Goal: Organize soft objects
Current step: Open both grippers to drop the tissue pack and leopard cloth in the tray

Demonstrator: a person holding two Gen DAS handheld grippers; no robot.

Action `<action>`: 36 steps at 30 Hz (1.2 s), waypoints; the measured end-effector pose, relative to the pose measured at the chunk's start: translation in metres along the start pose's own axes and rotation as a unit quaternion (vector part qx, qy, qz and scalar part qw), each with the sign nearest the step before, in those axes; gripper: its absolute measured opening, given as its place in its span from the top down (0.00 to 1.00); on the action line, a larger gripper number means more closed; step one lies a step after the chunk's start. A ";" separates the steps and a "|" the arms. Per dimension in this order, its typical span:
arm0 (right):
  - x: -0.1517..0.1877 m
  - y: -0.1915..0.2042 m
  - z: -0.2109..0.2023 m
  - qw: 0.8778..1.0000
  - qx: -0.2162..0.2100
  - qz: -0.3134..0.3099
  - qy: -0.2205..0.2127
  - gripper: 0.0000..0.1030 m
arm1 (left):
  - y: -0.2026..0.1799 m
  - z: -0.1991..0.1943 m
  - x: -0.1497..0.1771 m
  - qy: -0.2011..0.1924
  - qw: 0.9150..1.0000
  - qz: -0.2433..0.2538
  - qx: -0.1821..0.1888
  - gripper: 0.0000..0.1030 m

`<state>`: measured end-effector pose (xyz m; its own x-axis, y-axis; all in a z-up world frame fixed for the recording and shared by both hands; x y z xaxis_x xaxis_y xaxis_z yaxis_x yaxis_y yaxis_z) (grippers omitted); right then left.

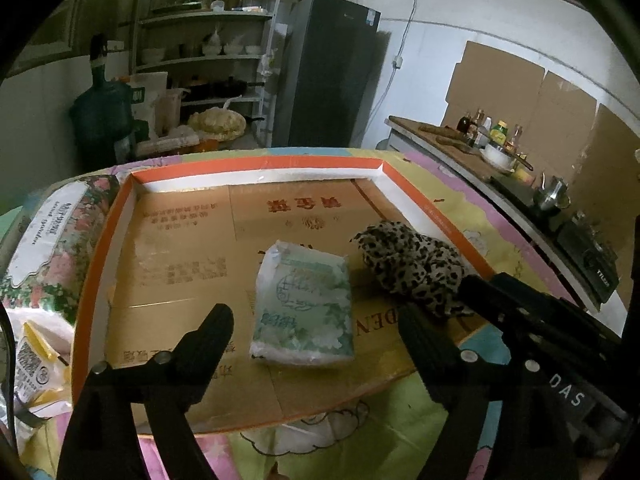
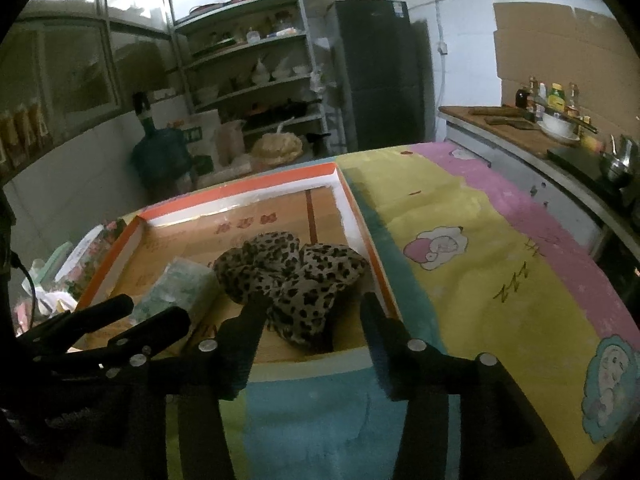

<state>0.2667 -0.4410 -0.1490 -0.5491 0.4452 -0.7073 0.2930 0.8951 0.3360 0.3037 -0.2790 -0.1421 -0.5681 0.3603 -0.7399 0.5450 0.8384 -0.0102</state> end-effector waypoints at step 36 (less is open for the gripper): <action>0.045 0.080 -0.106 0.994 -0.068 -0.016 -0.087 0.32 | 0.055 -0.155 0.035 -0.138 0.984 0.038 -0.105 0.20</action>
<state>0.1824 -0.3465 -0.0877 -0.4100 0.4155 -0.8119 0.1624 0.9092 0.3833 0.2181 -0.1565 -0.0641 -0.3261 0.3245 -0.8879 0.4229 0.8901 0.1700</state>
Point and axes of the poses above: each gripper's, at about its wrist camera, not at the fingertips, and z roughly the way its jaws point, y to its left, x to its underside, the point moved 9 cm from there along z, roughly the way its jaws point, and after that the axes turned 13 degrees about z, right-handed, at the moved point
